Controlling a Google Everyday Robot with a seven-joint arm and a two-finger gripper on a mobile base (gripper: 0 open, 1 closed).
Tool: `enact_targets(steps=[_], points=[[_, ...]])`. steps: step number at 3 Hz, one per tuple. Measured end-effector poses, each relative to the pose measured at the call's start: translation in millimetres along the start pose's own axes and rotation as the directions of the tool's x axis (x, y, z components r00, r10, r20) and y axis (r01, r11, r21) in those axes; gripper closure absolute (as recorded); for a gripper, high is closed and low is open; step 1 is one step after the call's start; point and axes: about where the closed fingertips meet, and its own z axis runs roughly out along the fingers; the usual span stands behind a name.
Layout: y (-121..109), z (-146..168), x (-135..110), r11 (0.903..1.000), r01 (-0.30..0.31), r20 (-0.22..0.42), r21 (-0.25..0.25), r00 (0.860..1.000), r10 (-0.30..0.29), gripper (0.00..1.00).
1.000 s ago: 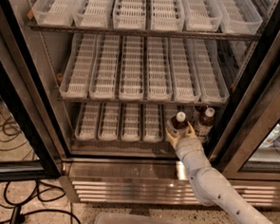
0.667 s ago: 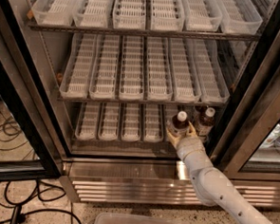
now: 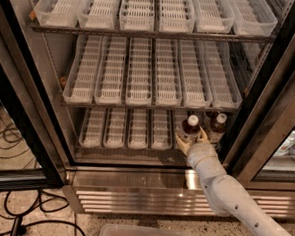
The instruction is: Pick blue plastic bottle from bottom shelf of fridge
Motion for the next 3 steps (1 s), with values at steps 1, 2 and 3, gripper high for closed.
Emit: enact_targets(steps=[1, 2, 3], points=[[0, -4, -4, 0.9999, -0.004, -0.012, -0.011, 1.000, 0.004, 1.00], [-2, -21, -21, 0.9980, -0.006, -0.063, -0.063, 0.998, 0.002, 1.00], [-2, -21, -20, 0.9980, -0.006, -0.063, -0.063, 0.998, 0.002, 1.00]])
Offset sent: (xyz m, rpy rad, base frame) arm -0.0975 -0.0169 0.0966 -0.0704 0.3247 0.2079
